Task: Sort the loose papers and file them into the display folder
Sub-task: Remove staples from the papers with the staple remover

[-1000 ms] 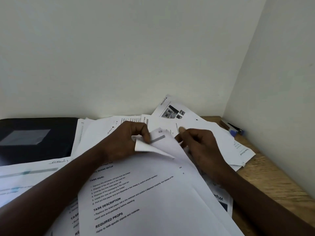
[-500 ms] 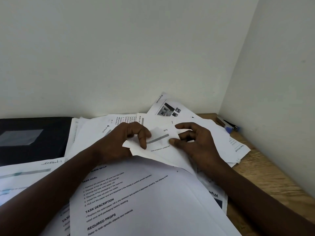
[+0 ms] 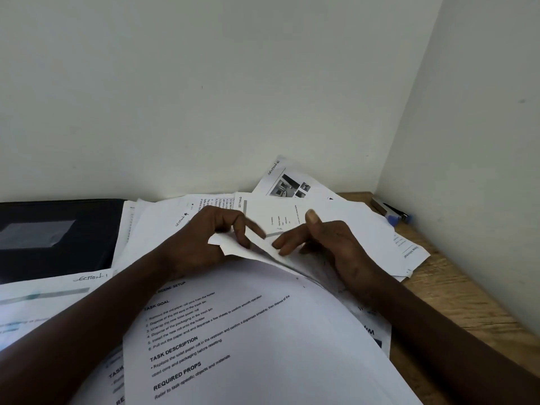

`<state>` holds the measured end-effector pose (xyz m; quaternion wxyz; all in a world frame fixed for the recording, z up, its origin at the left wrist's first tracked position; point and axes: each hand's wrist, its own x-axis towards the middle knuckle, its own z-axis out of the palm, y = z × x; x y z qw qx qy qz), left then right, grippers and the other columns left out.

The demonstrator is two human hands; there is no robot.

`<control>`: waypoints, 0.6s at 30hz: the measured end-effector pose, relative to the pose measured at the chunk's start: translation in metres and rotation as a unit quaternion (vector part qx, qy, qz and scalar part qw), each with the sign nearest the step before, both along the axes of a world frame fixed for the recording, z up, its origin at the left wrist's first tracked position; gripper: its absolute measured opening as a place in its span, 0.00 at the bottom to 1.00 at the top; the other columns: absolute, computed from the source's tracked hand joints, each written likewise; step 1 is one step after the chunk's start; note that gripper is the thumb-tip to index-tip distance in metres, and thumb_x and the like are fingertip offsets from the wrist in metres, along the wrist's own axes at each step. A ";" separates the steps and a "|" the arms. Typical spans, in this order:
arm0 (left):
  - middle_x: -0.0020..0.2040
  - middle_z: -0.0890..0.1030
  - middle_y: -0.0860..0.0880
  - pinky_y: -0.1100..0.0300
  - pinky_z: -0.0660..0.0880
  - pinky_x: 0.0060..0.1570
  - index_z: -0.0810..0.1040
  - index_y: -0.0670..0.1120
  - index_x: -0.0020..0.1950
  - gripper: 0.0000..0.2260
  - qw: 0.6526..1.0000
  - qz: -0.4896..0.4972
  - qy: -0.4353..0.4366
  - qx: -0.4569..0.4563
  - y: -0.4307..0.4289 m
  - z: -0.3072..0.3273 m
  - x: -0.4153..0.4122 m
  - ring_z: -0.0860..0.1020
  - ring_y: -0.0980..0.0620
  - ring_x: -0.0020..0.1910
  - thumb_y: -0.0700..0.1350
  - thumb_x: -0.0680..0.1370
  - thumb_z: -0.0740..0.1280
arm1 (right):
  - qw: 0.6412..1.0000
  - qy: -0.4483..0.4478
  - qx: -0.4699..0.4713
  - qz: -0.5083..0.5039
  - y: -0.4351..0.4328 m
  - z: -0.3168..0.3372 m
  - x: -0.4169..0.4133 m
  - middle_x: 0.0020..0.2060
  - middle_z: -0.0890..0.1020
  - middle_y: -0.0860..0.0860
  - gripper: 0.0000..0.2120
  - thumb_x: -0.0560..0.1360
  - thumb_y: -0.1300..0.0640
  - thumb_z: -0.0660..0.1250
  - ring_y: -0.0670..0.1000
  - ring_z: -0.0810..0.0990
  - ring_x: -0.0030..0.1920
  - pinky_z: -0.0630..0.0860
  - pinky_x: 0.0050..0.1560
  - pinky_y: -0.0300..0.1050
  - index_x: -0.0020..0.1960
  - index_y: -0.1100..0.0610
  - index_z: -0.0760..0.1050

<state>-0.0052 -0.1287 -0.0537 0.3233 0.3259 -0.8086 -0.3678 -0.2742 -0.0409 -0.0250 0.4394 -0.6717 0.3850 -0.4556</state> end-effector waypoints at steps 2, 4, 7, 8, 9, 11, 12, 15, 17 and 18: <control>0.43 0.85 0.42 0.34 0.79 0.48 0.83 0.49 0.39 0.19 0.999 0.017 0.039 -0.011 0.011 0.003 -0.001 0.83 0.42 0.44 0.23 0.69 0.74 | 0.994 0.026 0.002 -0.105 -0.002 -0.005 0.002 0.40 0.87 0.48 0.23 0.82 0.42 0.63 0.47 0.83 0.44 0.73 0.48 0.47 0.43 0.57 0.86; 0.39 0.84 0.40 0.35 0.77 0.41 0.81 0.49 0.37 0.17 0.997 0.004 0.070 -0.017 0.012 0.003 -0.004 0.82 0.38 0.38 0.27 0.70 0.75 | 0.962 0.141 -0.053 -0.229 -0.009 -0.012 -0.003 0.39 0.85 0.43 0.13 0.80 0.45 0.69 0.42 0.81 0.41 0.72 0.46 0.44 0.42 0.50 0.84; 0.37 0.82 0.40 0.44 0.73 0.34 0.80 0.49 0.36 0.16 0.998 0.026 0.052 0.003 0.012 0.006 -0.005 0.79 0.36 0.35 0.27 0.70 0.73 | 0.936 0.231 -0.043 -0.260 -0.014 -0.013 -0.010 0.40 0.84 0.42 0.11 0.77 0.41 0.71 0.41 0.80 0.41 0.73 0.44 0.42 0.43 0.46 0.81; 0.35 0.81 0.42 0.49 0.70 0.34 0.79 0.49 0.35 0.17 0.999 0.020 0.048 0.002 0.016 0.009 -0.006 0.77 0.43 0.33 0.27 0.70 0.72 | 0.940 0.227 -0.031 -0.251 -0.015 -0.013 -0.010 0.39 0.84 0.42 0.11 0.77 0.40 0.71 0.41 0.80 0.41 0.73 0.43 0.41 0.43 0.47 0.82; 0.34 0.79 0.44 0.54 0.68 0.35 0.78 0.50 0.34 0.17 0.999 0.015 0.043 0.002 0.021 0.012 -0.007 0.74 0.49 0.33 0.27 0.69 0.71 | 0.945 0.218 -0.023 -0.243 -0.015 -0.012 -0.010 0.39 0.84 0.43 0.12 0.76 0.39 0.71 0.42 0.80 0.41 0.73 0.42 0.39 0.44 0.47 0.82; 0.31 0.74 0.49 0.59 0.63 0.33 0.74 0.52 0.33 0.16 0.999 0.018 0.039 0.015 0.028 0.019 -0.008 0.69 0.52 0.32 0.31 0.69 0.69 | 0.955 0.185 -0.006 -0.233 -0.013 -0.012 -0.007 0.38 0.84 0.45 0.11 0.73 0.40 0.75 0.42 0.80 0.40 0.73 0.41 0.37 0.46 0.47 0.83; 0.31 0.71 0.50 0.59 0.62 0.33 0.72 0.53 0.34 0.15 0.999 0.021 0.035 0.017 0.031 0.022 -0.010 0.66 0.52 0.32 0.32 0.69 0.68 | 0.960 0.165 0.002 -0.226 -0.013 -0.011 -0.005 0.37 0.85 0.46 0.11 0.72 0.41 0.77 0.42 0.80 0.39 0.73 0.41 0.36 0.48 0.47 0.83; 0.34 0.74 0.45 0.57 0.64 0.36 0.73 0.56 0.40 0.15 0.999 0.011 0.035 0.027 0.041 0.027 -0.010 0.68 0.50 0.35 0.34 0.71 0.67 | 0.974 0.114 0.018 -0.196 -0.013 -0.012 -0.006 0.37 0.86 0.47 0.11 0.71 0.51 0.80 0.43 0.80 0.36 0.74 0.39 0.35 0.50 0.50 0.83; 0.43 0.81 0.37 0.56 0.67 0.41 0.78 0.54 0.51 0.15 0.999 0.011 0.033 0.039 0.042 0.028 -0.007 0.74 0.50 0.40 0.34 0.72 0.68 | 0.980 0.083 0.028 -0.176 -0.012 -0.012 -0.007 0.36 0.86 0.47 0.11 0.72 0.56 0.80 0.42 0.79 0.34 0.73 0.38 0.33 0.52 0.51 0.82; 0.45 0.81 0.35 0.55 0.68 0.42 0.79 0.51 0.53 0.15 0.999 0.008 0.029 0.037 0.042 0.029 -0.007 0.75 0.50 0.41 0.34 0.72 0.68 | 0.982 0.078 0.028 -0.172 -0.012 -0.012 -0.007 0.36 0.86 0.47 0.11 0.72 0.57 0.80 0.41 0.79 0.33 0.73 0.37 0.32 0.52 0.51 0.82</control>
